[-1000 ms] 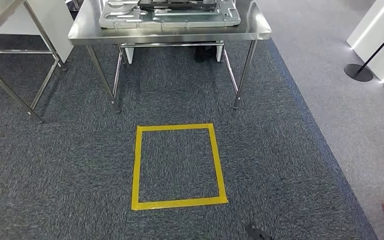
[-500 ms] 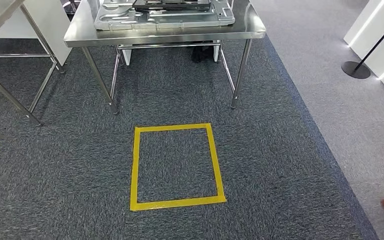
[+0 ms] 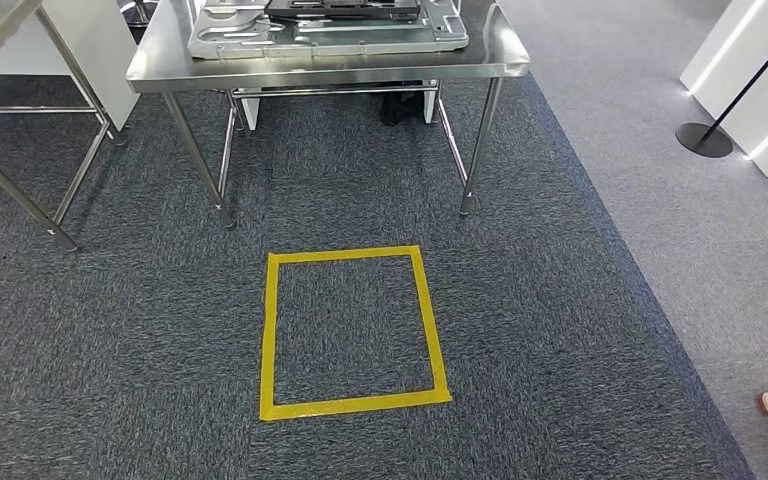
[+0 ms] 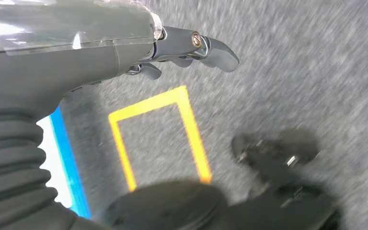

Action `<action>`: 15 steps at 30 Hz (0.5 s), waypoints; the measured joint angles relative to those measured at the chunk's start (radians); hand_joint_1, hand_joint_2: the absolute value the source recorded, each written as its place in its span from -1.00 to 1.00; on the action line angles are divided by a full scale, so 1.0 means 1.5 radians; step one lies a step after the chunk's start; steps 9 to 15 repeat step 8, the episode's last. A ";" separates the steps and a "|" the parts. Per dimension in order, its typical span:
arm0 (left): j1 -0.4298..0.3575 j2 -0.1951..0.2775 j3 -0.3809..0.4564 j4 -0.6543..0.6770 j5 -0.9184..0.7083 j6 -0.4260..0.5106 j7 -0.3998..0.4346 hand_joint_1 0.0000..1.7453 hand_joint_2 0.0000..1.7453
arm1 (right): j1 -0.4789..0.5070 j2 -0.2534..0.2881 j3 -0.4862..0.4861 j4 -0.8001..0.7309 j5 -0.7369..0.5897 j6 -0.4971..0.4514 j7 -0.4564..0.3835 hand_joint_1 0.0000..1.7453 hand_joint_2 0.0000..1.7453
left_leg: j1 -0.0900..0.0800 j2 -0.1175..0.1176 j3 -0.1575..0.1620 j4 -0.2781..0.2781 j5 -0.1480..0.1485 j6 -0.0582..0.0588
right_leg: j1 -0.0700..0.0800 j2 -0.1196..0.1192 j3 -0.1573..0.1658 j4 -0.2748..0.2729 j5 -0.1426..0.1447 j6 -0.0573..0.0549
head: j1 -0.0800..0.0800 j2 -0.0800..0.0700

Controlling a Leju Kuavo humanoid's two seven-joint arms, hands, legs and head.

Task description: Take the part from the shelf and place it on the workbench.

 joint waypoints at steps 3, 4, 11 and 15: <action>0.003 0.009 -0.042 -0.015 0.056 0.002 0.000 -1.00 -1.00 | 0.012 0.000 0.009 0.000 -0.023 0.004 -0.008 -1.00 -1.00 | 0.001 0.001 0.001 0.000 -0.002 -0.011 | 0.002 0.000 0.002 -0.009 -0.001 -0.011 | 0.000 0.000; 0.007 0.011 -0.057 -0.017 0.076 0.002 0.000 -1.00 -1.00 | 0.014 0.000 0.013 -0.002 -0.030 0.005 -0.010 -1.00 -1.00 | 0.001 0.000 -0.001 0.008 -0.009 -0.015 | 0.000 -0.001 0.003 -0.012 0.001 -0.016 | 0.000 0.000; 0.035 0.020 -0.104 -0.019 0.142 0.004 0.000 -1.00 -1.00 | 0.014 0.000 0.023 -0.019 -0.056 0.006 -0.020 -1.00 -1.00 | 0.003 -0.001 -0.057 0.134 -0.082 -0.023 | -0.001 -0.002 0.004 -0.018 0.002 -0.027 | 0.000 0.000; 0.035 0.020 -0.104 -0.019 0.142 0.004 0.000 -1.00 -1.00 | 0.014 0.000 0.023 -0.019 -0.056 0.006 -0.020 -1.00 -1.00 | 0.003 -0.001 -0.057 0.134 -0.082 -0.023 | -0.001 -0.002 0.004 -0.018 0.002 -0.027 | 0.000 0.000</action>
